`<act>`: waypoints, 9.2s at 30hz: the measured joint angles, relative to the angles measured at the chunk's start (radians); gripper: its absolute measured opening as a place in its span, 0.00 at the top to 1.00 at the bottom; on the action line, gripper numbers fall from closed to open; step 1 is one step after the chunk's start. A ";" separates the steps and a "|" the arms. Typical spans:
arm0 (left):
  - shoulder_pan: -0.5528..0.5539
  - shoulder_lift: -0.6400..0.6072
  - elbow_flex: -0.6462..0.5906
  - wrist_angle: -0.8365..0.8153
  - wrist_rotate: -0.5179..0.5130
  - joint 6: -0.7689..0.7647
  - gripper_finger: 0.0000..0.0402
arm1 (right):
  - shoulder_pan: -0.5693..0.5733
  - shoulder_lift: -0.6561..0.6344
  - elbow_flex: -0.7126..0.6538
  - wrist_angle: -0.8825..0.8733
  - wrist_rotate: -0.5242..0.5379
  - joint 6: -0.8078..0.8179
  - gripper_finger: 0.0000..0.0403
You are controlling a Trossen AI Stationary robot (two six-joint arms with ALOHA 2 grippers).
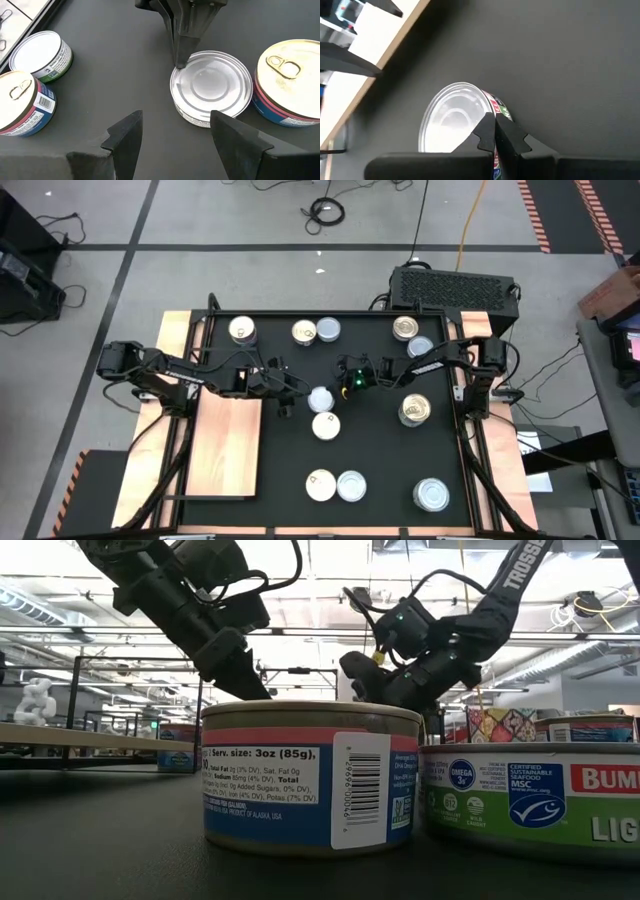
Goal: Stack canned seafood by type on shelf
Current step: Put the green tuna can on the shelf
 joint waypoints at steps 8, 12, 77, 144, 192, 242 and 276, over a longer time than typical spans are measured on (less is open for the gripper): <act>0.000 0.000 0.000 0.000 0.000 0.000 0.42 | -0.052 0.000 0.000 0.010 -0.098 0.047 1.00; 0.000 0.000 0.000 0.000 0.000 0.000 0.42 | -0.078 0.000 0.000 0.021 -0.143 0.058 1.00; 0.000 0.000 0.000 0.003 0.000 0.000 0.42 | -0.025 -0.008 0.004 -0.183 -0.289 -0.108 0.98; 0.000 0.000 0.000 0.082 0.078 0.019 0.42 | 0.235 -0.295 0.002 -0.339 0.056 -0.467 1.00; -0.014 0.000 0.000 0.184 0.200 0.045 0.42 | 0.942 -0.150 0.002 -0.346 0.562 -1.085 0.21; -0.035 0.000 0.000 0.261 0.089 0.015 0.42 | 0.938 -0.045 0.014 -0.102 0.764 -1.210 0.21; 0.141 0.362 0.170 0.171 0.060 -0.056 0.59 | 0.483 -0.221 -0.018 -0.362 0.566 -1.156 0.39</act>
